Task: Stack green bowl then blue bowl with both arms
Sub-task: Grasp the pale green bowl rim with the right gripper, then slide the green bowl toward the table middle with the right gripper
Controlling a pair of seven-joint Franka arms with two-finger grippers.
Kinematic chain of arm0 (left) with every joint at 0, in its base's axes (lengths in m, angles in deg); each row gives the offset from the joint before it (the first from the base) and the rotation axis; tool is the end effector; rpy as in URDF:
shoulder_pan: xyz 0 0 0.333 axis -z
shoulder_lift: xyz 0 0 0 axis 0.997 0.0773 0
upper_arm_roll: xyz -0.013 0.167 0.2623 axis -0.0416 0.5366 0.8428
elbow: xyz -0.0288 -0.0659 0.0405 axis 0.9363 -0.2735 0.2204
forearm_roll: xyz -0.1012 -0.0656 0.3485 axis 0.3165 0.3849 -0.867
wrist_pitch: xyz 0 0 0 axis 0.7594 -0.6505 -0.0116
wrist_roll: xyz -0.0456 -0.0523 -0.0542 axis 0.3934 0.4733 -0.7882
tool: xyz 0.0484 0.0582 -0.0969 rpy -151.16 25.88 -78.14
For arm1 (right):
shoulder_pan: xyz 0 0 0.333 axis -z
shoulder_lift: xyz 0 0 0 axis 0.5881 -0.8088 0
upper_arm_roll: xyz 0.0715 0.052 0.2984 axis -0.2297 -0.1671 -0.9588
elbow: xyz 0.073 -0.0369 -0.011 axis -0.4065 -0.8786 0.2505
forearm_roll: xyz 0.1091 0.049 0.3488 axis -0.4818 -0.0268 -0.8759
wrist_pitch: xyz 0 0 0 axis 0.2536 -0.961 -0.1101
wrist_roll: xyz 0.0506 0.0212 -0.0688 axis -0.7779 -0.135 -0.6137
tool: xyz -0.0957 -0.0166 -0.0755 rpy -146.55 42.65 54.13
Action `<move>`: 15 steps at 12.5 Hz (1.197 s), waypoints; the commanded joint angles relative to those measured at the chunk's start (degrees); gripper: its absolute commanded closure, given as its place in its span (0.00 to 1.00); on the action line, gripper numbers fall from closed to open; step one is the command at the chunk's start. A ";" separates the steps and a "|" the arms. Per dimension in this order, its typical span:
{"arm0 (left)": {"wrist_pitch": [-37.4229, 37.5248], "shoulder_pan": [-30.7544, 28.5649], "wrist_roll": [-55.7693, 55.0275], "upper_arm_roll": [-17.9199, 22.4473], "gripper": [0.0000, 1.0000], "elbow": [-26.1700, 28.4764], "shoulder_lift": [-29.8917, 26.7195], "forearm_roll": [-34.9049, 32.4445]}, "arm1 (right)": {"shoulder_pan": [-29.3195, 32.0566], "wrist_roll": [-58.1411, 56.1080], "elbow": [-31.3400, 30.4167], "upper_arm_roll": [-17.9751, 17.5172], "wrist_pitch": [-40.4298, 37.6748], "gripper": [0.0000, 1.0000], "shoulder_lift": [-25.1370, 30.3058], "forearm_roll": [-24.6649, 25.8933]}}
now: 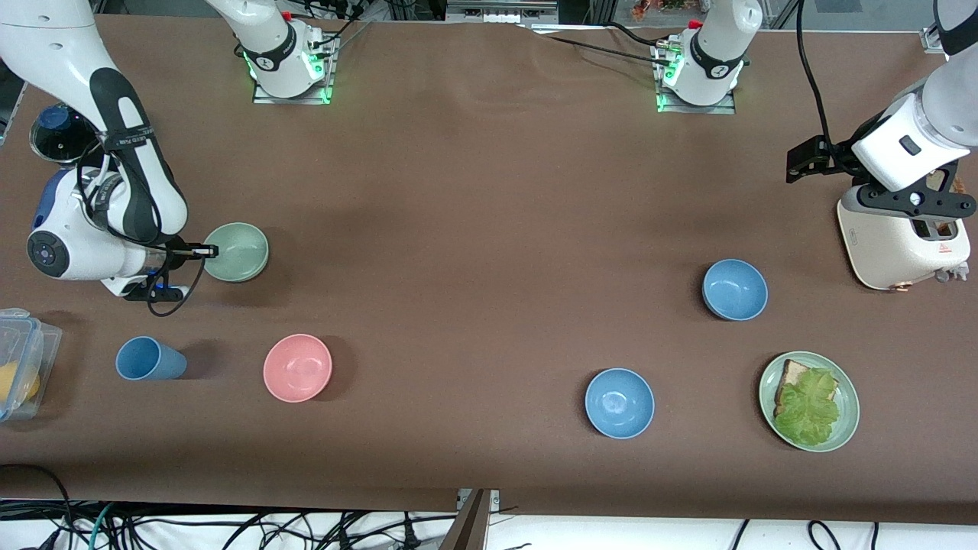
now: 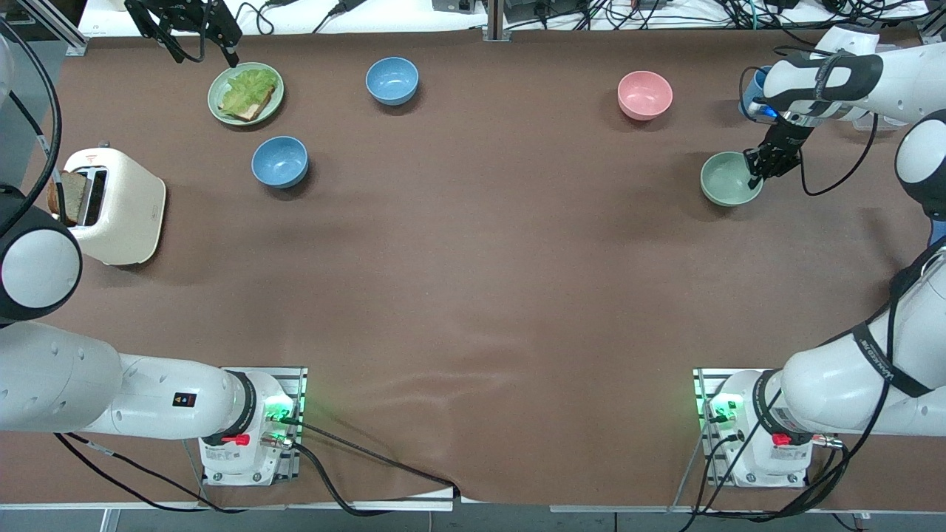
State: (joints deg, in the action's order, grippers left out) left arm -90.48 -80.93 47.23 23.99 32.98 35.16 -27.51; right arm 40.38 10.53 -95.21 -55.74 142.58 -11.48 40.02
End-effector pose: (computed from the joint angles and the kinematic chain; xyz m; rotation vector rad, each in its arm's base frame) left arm 0.5217 -0.0441 0.5661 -3.1190 0.1672 0.2923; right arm 0.5403 -0.0947 0.1992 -3.0100 0.0220 0.5528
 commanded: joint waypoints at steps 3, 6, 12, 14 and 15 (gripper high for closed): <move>1.00 -0.50 -0.27 -0.43 0.00 -0.83 0.04 0.11 | 0.39 0.31 8.04 -3.83 -8.59 1.00 0.74 -2.67; 1.00 -0.50 -0.27 -0.34 0.00 -0.83 0.04 0.02 | 0.04 8.88 12.80 -8.92 -13.80 1.00 0.74 -6.46; 1.00 -0.85 -0.18 -0.43 0.00 -0.83 0.04 0.02 | -12.40 37.98 18.42 -17.46 -11.35 1.00 -1.54 -6.55; 1.00 -0.85 -0.18 -0.34 0.00 -0.83 0.04 0.02 | -19.26 49.38 20.53 -17.46 -7.41 1.00 -4.08 -8.90; 1.00 -0.85 -0.18 -0.34 0.00 -0.83 0.04 0.02 | -22.34 53.53 22.02 -17.46 -5.04 1.00 -5.75 -10.22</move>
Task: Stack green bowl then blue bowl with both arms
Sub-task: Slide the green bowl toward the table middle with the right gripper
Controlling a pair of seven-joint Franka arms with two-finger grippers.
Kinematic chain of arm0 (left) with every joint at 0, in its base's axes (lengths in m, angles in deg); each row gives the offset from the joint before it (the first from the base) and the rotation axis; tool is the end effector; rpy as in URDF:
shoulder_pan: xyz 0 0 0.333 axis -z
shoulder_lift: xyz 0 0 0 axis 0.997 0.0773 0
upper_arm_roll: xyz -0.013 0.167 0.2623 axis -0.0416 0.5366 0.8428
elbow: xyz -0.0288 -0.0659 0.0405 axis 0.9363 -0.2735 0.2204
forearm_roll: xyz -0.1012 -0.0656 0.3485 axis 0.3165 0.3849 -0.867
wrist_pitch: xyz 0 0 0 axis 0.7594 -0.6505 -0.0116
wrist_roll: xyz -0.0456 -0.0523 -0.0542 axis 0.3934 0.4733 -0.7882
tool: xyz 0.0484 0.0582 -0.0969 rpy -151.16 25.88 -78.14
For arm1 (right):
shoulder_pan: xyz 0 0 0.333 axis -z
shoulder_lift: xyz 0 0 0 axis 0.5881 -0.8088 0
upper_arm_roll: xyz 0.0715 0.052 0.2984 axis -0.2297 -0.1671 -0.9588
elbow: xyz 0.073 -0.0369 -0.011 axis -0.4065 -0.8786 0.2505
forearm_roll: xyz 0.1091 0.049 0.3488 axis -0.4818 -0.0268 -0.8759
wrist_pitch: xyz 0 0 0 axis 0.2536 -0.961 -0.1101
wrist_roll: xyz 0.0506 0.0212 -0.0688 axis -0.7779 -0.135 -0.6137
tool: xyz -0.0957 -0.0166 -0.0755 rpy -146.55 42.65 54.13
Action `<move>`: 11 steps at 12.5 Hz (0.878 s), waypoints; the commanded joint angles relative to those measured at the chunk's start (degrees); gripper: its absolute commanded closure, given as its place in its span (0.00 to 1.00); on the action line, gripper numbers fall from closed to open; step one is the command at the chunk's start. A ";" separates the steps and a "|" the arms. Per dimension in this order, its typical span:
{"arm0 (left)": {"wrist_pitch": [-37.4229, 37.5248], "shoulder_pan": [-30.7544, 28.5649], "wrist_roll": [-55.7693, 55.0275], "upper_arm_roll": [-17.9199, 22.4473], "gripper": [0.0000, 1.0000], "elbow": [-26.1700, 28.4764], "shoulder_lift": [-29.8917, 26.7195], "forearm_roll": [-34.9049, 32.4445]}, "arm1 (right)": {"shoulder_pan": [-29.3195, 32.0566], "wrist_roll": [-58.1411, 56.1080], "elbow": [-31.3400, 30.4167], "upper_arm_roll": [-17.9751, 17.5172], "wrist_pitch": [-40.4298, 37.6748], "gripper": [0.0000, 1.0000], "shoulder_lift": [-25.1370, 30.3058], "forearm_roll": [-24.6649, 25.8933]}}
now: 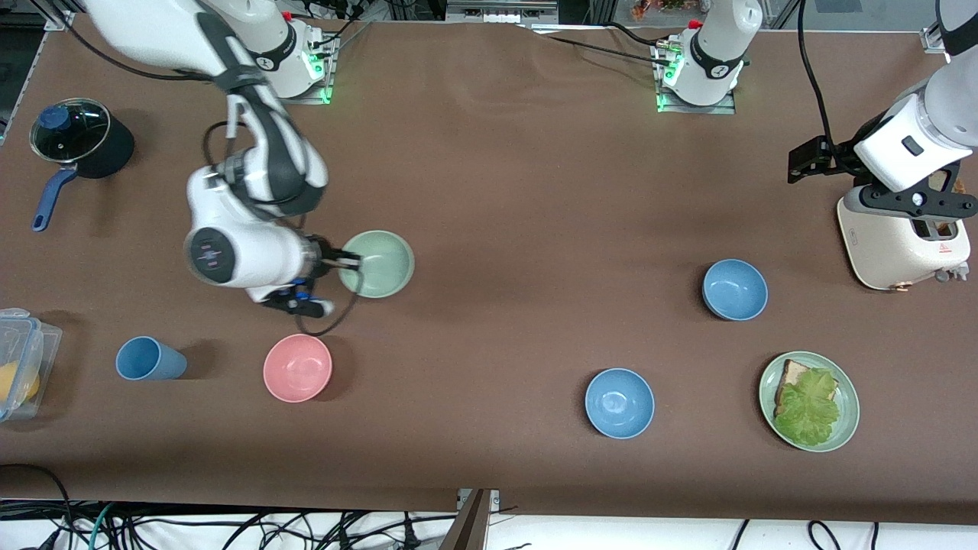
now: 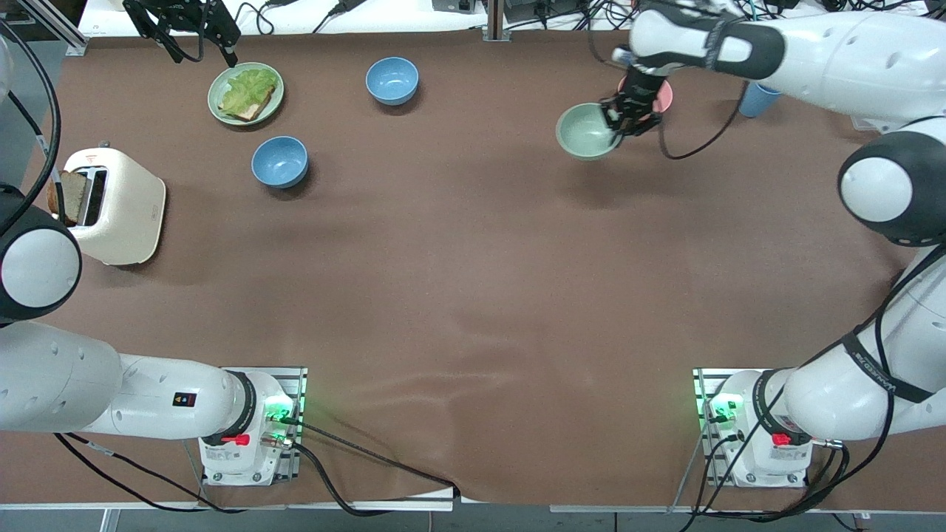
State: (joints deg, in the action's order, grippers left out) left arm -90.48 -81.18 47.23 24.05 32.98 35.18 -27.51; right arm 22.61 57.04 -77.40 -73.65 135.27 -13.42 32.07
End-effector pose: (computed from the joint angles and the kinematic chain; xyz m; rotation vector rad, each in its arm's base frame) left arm 0.5220 -0.0413 0.5659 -3.1198 0.1587 0.2929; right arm 0.5676 0.2722 0.2952 -2.9231 0.4035 0.5012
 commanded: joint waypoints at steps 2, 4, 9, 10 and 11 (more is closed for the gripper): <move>0.99 -0.61 -0.18 -0.41 0.00 -0.83 0.03 0.02 | -9.42 8.82 7.46 0.44 4.92 1.00 -7.06 -2.81; 0.99 -0.69 -0.09 -0.41 0.00 -0.83 0.03 0.02 | -12.85 10.13 9.66 0.35 6.94 1.00 -9.35 -6.57; 0.99 -0.69 0.00 -0.41 0.00 -0.92 -0.06 0.02 | -18.74 13.56 9.67 0.35 11.69 1.00 -13.40 -10.46; 0.99 -0.69 0.00 -0.41 0.00 -0.92 0.03 0.11 | -20.15 13.65 9.58 0.44 12.48 1.00 -13.84 -10.46; 0.99 -0.69 0.00 -0.41 0.00 -0.92 0.03 0.02 | -20.77 13.57 9.67 0.36 12.75 1.00 -14.80 -10.46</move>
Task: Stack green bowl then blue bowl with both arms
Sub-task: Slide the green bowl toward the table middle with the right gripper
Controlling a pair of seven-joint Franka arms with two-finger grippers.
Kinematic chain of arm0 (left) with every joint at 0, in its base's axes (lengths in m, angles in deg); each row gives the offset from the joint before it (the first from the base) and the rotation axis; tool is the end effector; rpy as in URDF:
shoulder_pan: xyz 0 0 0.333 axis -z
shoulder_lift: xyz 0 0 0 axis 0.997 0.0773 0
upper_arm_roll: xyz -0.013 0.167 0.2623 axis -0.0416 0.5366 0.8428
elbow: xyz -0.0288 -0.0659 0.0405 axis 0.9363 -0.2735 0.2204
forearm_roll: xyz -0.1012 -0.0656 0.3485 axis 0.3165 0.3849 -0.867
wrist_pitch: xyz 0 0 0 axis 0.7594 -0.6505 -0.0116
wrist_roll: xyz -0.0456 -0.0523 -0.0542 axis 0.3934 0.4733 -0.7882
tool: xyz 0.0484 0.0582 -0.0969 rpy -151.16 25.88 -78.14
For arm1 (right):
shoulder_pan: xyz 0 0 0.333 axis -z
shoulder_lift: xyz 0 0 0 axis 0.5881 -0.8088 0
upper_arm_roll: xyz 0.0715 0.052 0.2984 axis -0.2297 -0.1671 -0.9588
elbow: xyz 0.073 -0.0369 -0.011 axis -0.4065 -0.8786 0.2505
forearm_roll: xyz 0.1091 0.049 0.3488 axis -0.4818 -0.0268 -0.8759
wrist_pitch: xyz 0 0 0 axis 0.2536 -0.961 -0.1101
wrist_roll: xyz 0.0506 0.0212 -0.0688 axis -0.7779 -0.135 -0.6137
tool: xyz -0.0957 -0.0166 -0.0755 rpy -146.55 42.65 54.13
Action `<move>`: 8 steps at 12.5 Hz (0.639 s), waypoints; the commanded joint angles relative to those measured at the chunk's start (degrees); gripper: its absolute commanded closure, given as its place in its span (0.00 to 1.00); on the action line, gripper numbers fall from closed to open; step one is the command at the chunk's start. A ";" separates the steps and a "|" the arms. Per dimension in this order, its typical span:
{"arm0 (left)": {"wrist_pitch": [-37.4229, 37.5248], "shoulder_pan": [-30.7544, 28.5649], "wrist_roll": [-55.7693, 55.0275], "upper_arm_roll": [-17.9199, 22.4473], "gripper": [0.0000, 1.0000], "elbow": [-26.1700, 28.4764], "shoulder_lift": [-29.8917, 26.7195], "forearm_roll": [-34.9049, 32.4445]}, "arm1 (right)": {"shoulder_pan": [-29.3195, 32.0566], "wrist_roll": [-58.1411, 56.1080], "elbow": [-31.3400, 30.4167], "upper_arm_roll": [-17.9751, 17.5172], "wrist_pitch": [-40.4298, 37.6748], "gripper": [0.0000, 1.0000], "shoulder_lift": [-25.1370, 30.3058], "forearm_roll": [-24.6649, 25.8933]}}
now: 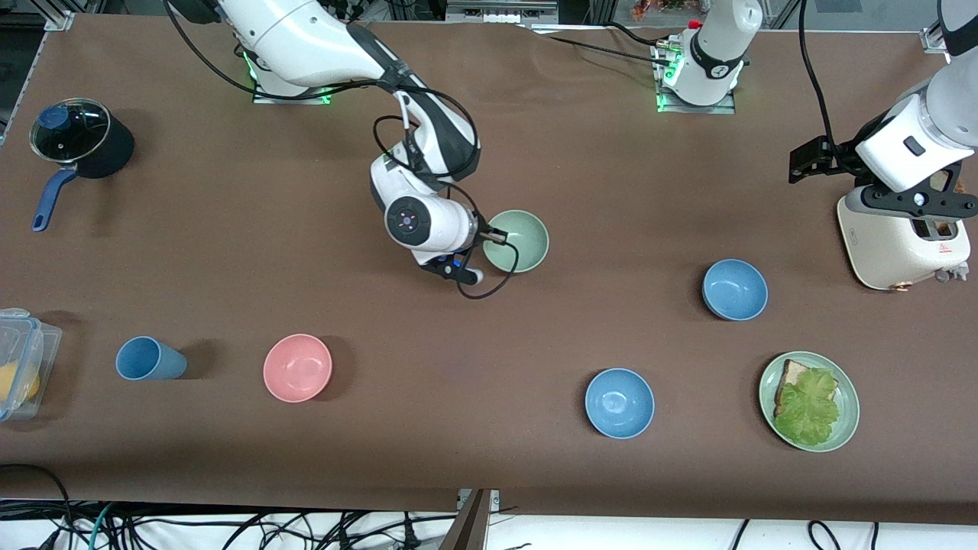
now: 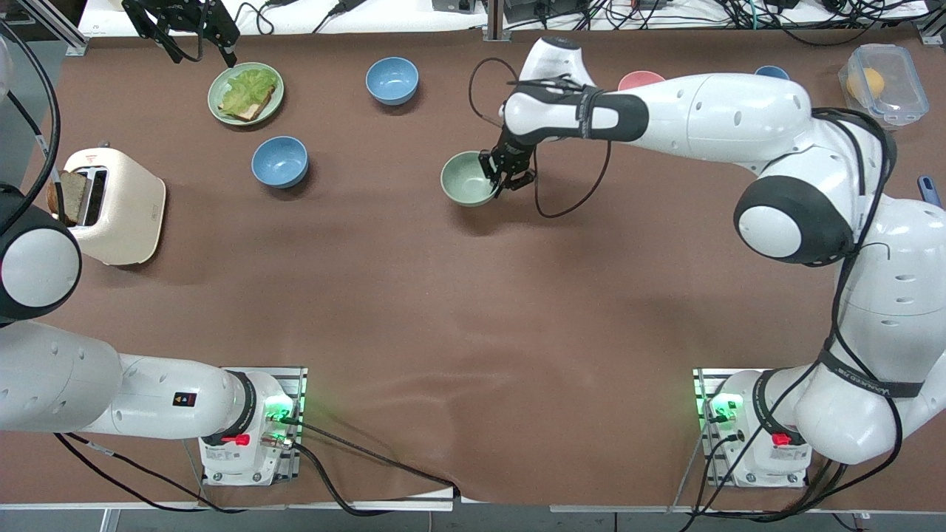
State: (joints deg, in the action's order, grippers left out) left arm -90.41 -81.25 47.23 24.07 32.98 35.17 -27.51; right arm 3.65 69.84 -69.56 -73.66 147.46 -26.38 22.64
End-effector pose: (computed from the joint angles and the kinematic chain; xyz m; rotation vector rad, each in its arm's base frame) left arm 0.5219 -0.0405 0.5659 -3.1199 0.1563 0.2945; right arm 0.4893 0.4737 0.2214 -2.8059 0.4628 0.5585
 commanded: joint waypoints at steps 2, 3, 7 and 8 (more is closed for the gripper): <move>0.93 -0.71 0.08 -0.43 0.00 -0.92 0.03 0.02 | -2.95 0.94 1.83 0.11 2.15 1.00 -3.17 -1.11; 0.84 -0.71 0.08 -0.43 0.00 -0.92 0.03 0.02 | -3.30 1.38 1.83 0.11 3.11 1.00 -3.53 -1.11; 0.40 -0.71 0.26 -0.43 0.00 -1.01 0.29 -0.51 | -4.36 1.56 1.83 0.11 5.67 1.00 -5.02 -1.03; 0.31 -0.88 0.26 -0.43 0.00 -1.01 0.29 -0.60 | -4.28 1.47 1.83 0.11 5.67 0.81 -5.02 -1.03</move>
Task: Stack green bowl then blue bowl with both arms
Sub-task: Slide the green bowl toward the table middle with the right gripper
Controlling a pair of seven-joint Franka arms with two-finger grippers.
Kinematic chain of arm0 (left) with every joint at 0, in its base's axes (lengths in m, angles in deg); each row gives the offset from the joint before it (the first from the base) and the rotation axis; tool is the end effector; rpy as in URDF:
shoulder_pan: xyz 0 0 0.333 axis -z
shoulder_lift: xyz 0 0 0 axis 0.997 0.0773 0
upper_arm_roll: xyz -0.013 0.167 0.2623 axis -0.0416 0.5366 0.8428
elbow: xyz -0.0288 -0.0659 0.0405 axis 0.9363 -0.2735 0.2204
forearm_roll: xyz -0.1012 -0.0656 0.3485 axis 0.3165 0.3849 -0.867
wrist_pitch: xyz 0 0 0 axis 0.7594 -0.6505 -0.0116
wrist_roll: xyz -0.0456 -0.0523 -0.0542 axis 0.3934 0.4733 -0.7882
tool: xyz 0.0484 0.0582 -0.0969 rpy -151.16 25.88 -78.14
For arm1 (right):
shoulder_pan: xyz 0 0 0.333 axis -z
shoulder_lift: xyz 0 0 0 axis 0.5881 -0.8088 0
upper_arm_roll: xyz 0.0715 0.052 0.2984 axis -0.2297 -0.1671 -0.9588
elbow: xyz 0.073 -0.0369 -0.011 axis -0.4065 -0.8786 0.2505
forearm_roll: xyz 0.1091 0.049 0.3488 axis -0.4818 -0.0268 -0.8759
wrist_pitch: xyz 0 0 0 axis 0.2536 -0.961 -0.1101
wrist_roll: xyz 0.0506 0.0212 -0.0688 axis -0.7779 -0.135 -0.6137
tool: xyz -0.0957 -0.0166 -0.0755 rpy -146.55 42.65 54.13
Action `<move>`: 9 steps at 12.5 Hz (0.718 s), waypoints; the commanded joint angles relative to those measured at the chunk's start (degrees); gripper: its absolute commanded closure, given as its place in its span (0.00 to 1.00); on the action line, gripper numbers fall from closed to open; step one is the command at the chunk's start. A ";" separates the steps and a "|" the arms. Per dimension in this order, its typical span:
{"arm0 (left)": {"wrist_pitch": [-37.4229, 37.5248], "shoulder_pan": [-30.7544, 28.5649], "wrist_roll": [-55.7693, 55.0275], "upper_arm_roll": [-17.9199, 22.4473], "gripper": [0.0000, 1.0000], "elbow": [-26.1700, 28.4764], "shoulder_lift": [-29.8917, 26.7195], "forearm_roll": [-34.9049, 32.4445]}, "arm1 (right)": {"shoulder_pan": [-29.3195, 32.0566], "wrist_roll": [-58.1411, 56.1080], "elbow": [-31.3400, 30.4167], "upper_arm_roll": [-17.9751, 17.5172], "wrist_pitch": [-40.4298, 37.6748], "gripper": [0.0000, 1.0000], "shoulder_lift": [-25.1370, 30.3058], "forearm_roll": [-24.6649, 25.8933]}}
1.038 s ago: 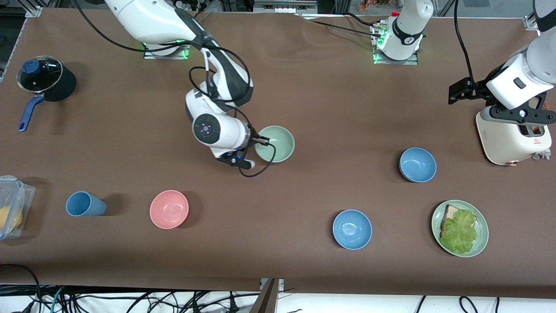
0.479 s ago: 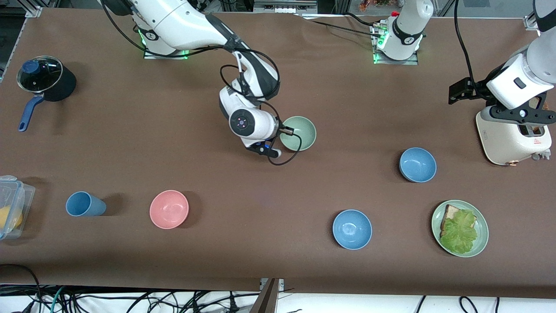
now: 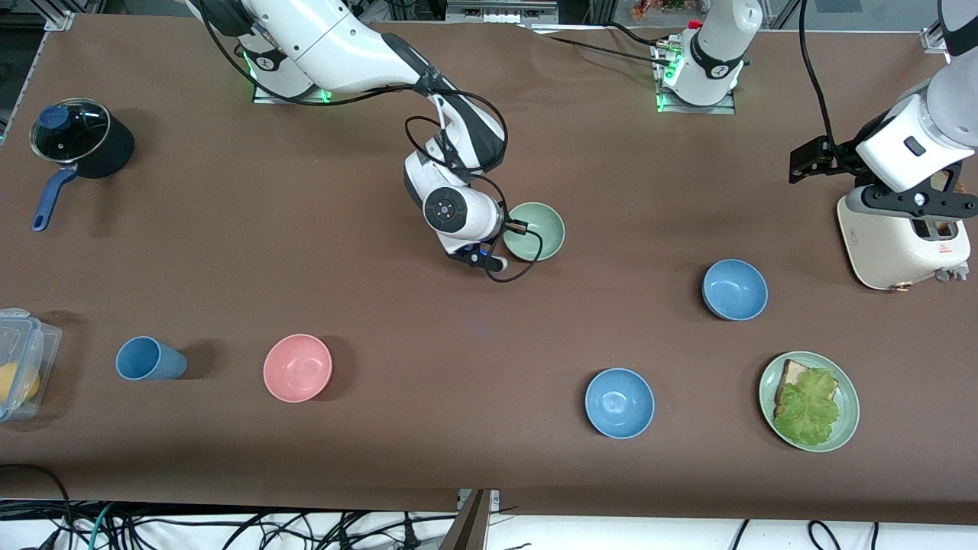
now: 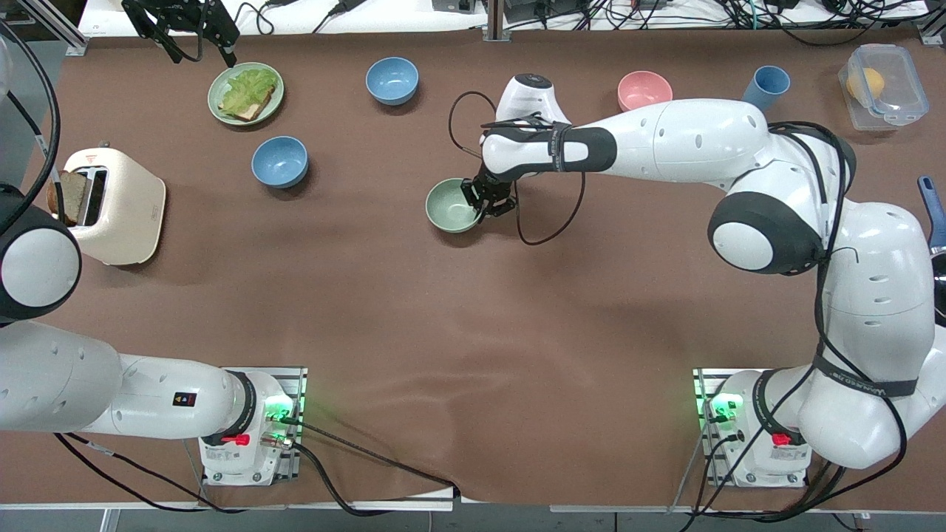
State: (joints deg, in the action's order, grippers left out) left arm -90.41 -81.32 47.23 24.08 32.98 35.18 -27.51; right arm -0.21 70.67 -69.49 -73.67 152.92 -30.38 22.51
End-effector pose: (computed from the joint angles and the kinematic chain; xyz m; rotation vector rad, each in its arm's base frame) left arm 0.5220 -0.0397 0.5658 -3.1201 0.1541 0.2948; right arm 0.4616 0.5044 0.1811 -2.8155 0.4421 0.5398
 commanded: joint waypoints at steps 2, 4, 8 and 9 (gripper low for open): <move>-0.30 -1.78 0.43 -0.35 0.00 -1.36 0.81 -0.60 | 0.20 0.21 1.93 0.29 -0.76 0.00 0.03 -0.90; -1.09 -2.05 0.43 -0.35 0.00 -1.36 1.08 -0.60 | 1.34 0.03 2.11 0.38 -3.04 0.00 1.70 -0.64; -5.31 -3.63 0.43 -0.26 0.00 1.01 0.29 -0.60 | 5.81 -2.68 2.02 0.91 -9.89 0.00 8.99 4.87; -8.19 -4.33 0.43 -0.17 0.00 2.76 -0.15 -0.60 | 7.48 -3.48 2.11 0.91 -12.17 0.00 10.74 8.47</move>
State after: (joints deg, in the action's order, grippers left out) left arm -95.22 -84.32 47.28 24.25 33.57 35.62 -27.51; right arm 4.54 68.91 -66.09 -72.47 144.66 -24.02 26.78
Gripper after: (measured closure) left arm 0.000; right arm 0.000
